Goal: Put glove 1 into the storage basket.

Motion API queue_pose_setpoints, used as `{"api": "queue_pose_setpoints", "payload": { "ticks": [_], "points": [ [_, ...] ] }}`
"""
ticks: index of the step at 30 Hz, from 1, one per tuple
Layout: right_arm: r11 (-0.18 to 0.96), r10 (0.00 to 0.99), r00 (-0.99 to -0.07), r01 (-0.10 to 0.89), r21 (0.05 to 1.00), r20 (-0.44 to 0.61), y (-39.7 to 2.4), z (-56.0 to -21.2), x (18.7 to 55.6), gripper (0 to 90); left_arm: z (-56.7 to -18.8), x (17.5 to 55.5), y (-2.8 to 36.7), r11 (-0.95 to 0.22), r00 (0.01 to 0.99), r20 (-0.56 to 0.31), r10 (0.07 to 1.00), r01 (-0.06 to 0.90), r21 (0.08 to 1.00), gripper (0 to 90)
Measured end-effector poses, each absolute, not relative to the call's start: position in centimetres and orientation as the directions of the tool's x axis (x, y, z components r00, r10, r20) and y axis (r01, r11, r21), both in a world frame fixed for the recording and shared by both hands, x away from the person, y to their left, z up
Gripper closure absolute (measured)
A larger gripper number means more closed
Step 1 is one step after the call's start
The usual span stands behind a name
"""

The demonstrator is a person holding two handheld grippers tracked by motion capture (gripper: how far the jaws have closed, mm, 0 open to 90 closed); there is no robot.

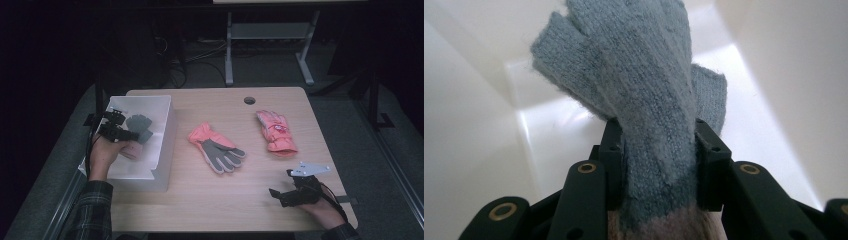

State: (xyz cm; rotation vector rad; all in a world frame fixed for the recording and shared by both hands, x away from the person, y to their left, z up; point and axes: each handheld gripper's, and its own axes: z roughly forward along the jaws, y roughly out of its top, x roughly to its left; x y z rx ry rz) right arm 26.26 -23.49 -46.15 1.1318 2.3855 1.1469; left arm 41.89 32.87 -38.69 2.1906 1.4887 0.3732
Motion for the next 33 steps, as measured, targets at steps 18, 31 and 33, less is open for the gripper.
{"api": "queue_pose_setpoints", "payload": {
  "ticks": [18,31,33],
  "points": [
    [0.381,0.745,-0.660,0.539,0.751,0.095,-23.6,-46.2,26.2,3.3,-41.6,42.4,32.3,-0.318,0.347,0.010,0.938,0.848,0.423,51.8],
    [0.379,0.747,-0.658,0.540,0.751,0.096,-23.7,-46.1,26.1,3.3,-41.7,42.6,31.7,-0.299,0.325,0.018,0.945,0.846,0.442,24.2],
    [0.381,0.746,-0.659,0.539,0.751,0.095,-23.7,-46.1,26.1,3.3,-41.4,42.6,31.6,-0.292,0.316,0.019,0.948,0.849,0.441,21.3]
  ]
}}
